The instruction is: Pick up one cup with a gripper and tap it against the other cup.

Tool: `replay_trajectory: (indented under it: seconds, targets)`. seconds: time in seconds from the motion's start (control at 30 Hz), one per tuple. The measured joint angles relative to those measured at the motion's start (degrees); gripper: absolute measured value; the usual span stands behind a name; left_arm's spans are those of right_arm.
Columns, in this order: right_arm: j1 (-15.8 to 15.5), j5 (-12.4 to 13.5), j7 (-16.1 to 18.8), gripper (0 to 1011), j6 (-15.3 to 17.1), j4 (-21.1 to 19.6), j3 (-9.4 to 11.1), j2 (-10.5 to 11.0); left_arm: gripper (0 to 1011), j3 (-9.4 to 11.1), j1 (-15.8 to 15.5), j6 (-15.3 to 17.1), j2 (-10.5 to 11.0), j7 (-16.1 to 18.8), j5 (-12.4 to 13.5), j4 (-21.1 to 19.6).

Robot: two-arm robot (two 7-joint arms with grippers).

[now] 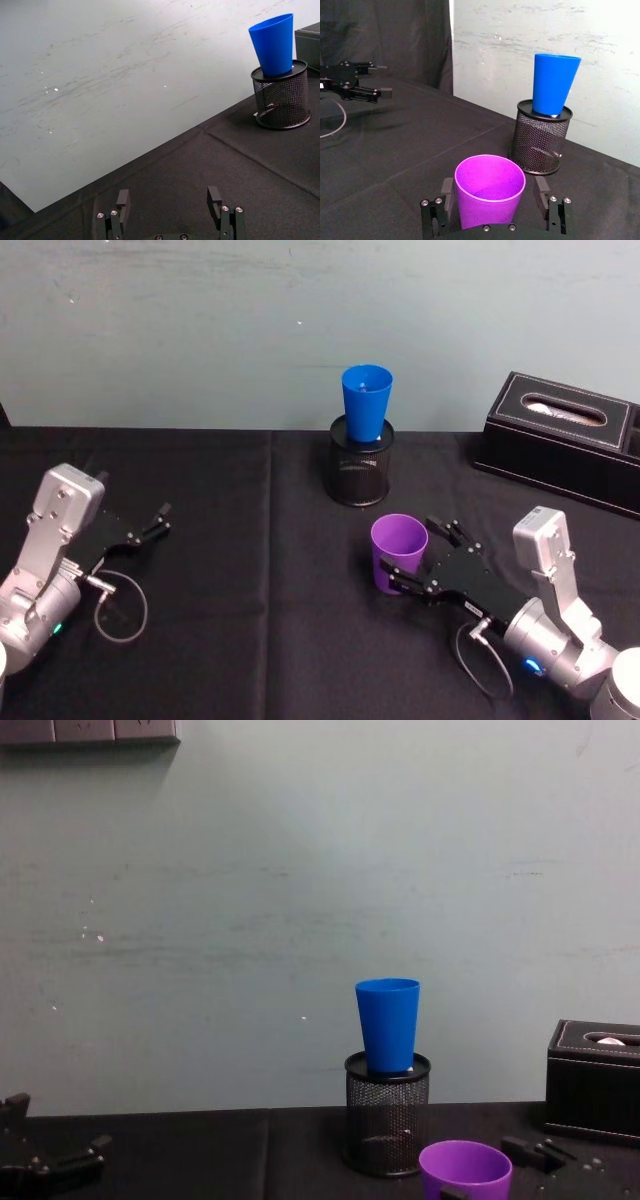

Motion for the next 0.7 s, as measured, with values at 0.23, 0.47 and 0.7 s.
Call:
replay_trajectory:
  seconds: [0.23, 0.47, 0.7]
  targets:
    - [0.6, -0.3, 0.9, 1003, 0.6, 0.9, 0.6, -1.0, 1011, 0.0, 0.0, 0.0, 0.0, 0.0, 0.0, 0.0]
    - [0.8, -0.7, 1.7, 1003, 1.3, 1.4, 0.9, -1.7, 1011, 0.0, 0.0, 0.0, 0.0, 0.0, 0.0, 0.0]
    - [1.2, -1.0, 1.9, 1003, 1.6, 2.1, 1.2, -2.3, 1011, 0.0, 0.0, 0.0, 0.0, 0.0, 0.0, 0.0]
